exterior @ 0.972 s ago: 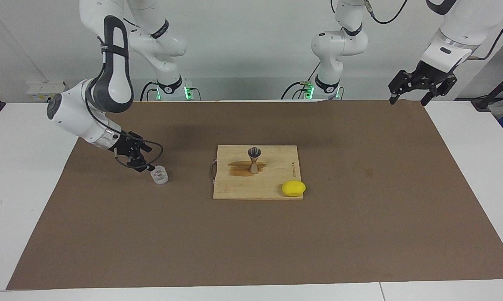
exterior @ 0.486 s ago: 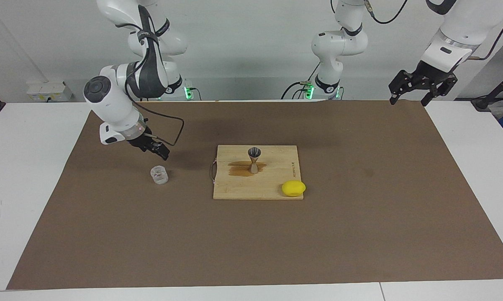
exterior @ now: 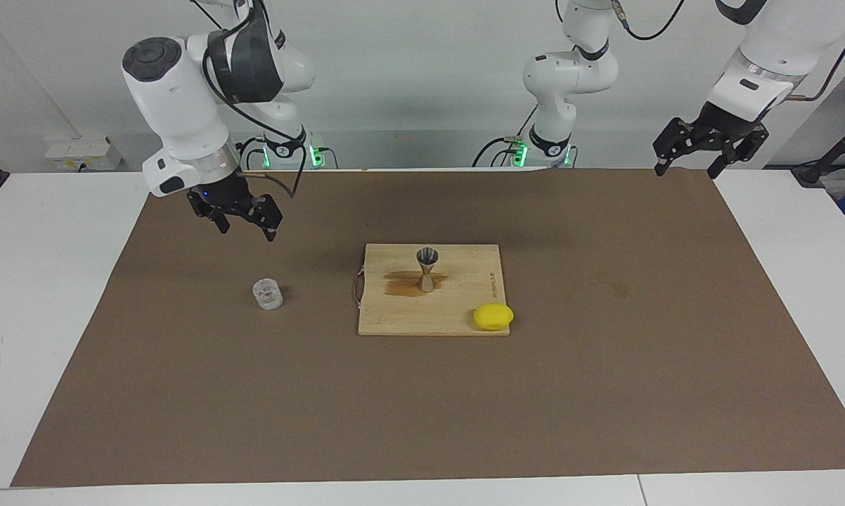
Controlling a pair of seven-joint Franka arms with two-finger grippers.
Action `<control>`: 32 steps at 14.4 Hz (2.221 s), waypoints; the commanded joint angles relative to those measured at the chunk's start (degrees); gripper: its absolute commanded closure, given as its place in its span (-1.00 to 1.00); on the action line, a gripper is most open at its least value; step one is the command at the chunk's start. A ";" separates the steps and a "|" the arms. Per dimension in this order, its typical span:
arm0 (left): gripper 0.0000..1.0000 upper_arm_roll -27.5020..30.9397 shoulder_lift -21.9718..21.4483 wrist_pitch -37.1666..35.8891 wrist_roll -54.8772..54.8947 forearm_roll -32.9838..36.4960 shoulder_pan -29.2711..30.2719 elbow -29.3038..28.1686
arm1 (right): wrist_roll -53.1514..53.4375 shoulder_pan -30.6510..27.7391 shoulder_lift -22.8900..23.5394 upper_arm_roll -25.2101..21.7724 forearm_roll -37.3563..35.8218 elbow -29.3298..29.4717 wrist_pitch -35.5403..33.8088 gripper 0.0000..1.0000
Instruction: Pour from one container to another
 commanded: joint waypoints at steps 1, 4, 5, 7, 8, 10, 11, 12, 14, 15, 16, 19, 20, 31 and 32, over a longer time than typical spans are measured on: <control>-1.00 -0.30 -0.97 1.14 -0.58 1.09 0.29 -1.09 | -2.79 -0.27 1.37 0.10 -3.06 7.84 -6.64 -1.00; -1.00 -0.30 -1.06 1.14 -0.50 2.23 0.29 -1.01 | -6.03 -0.27 -0.91 0.01 -3.52 8.56 -10.42 -1.00; -1.00 -0.30 -1.06 1.14 -0.50 2.40 0.29 -1.01 | -7.09 -0.27 -1.79 0.01 -3.43 8.47 -11.83 -1.00; -1.00 -0.30 -1.06 1.66 -0.58 3.20 0.11 -1.09 | -7.54 -0.44 -3.20 -0.17 -2.64 8.04 -12.02 -1.00; -1.00 -0.30 -1.06 1.67 -0.58 3.20 0.11 -1.09 | -8.67 -0.44 -3.73 -0.17 -2.46 7.42 -12.10 -1.00; -1.00 -0.30 -1.06 1.75 -0.58 3.20 0.11 -1.09 | -14.45 -0.97 -3.99 -0.17 -2.37 6.28 -11.67 -1.00; -1.00 -0.30 -1.06 1.84 -0.58 3.20 0.11 -1.09 | -16.48 -1.23 -3.99 -0.52 -2.37 6.19 -11.75 -1.00; -1.00 -0.30 -1.06 1.93 -0.58 3.20 0.11 -1.09 | -17.37 -1.50 -3.99 -0.52 -2.37 6.19 -11.93 -1.00; -1.00 -0.30 -1.06 1.93 -0.58 3.20 0.11 -1.18 | -17.47 -1.50 -4.61 -0.52 -2.37 5.32 -11.93 -1.00; -1.00 -0.30 -1.06 1.93 -0.58 3.20 0.11 -1.18 | -17.38 -1.41 -4.78 -0.52 -2.37 4.87 -11.93 -1.00; -1.00 -0.30 -1.06 1.93 -0.58 3.20 0.11 -1.18 | -17.38 -1.41 -4.96 -0.52 -2.37 4.61 -11.93 -1.00; -1.00 -0.30 -1.23 2.19 -0.58 3.11 0.20 -1.36 | -17.12 -0.89 -5.31 -0.52 -2.37 4.08 -11.93 -1.00; -1.00 -0.30 -1.23 2.19 -0.58 3.11 0.20 -1.36 | -17.12 -0.88 -5.31 -0.52 -2.37 3.99 -11.93 -1.00; -1.00 -0.30 -1.23 2.46 -0.50 3.11 0.29 -1.45 | -17.12 -0.80 -5.58 -0.52 -2.37 3.55 -11.84 -1.00; -1.00 -0.30 -1.23 2.46 -0.50 3.11 0.29 -1.45 | -17.12 -0.80 -5.58 -0.52 -2.37 3.55 -11.93 -1.00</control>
